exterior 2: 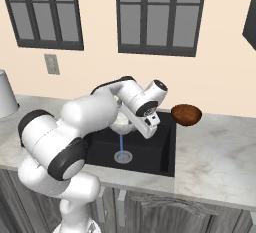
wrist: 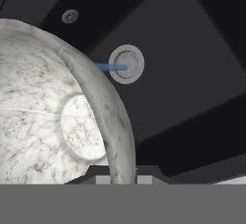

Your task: Rinse each bowl for a few seconds and place them down in the sink or on the counter.

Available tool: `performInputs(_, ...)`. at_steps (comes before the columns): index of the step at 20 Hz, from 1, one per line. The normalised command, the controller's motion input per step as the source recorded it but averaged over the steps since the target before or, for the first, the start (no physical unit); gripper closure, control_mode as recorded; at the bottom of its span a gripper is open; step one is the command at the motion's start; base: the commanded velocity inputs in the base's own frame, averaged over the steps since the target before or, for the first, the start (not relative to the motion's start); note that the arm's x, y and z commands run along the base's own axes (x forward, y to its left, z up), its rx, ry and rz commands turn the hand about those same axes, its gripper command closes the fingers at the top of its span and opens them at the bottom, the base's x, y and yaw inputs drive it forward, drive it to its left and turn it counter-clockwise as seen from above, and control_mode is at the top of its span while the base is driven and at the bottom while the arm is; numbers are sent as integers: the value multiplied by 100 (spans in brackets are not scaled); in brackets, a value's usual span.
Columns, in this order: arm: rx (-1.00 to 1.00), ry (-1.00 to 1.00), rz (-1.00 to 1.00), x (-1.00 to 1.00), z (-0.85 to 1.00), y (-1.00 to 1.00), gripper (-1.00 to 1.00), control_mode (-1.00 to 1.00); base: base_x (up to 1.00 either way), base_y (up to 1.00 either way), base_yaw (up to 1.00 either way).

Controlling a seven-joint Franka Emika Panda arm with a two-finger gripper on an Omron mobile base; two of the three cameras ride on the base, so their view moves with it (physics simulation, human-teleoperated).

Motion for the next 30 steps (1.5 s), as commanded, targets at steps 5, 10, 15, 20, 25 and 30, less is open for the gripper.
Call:
performInputs(5, 3, 1, 1, 38, -15, 0, 100, -100, 0, 0, 0)
performInputs(10, 3, 2, 1, 37, -19, 0, 100, -100, 0, 0, 0)
performInputs(15, 3, 1, 1, 33, -15, 0, 100, -100, 0, 0, 0)
performInputs(20, 0, 0, 2, 3, 1, -14, 100, -100, 0, 0, 0)
performInputs(25, 0, -1, 2, 0, 4, -13, 100, -100, 0, 0, 0)
performInputs(30, 0, -1, 2, 0, 0, -15, 100, -100, 0, 0, 0)
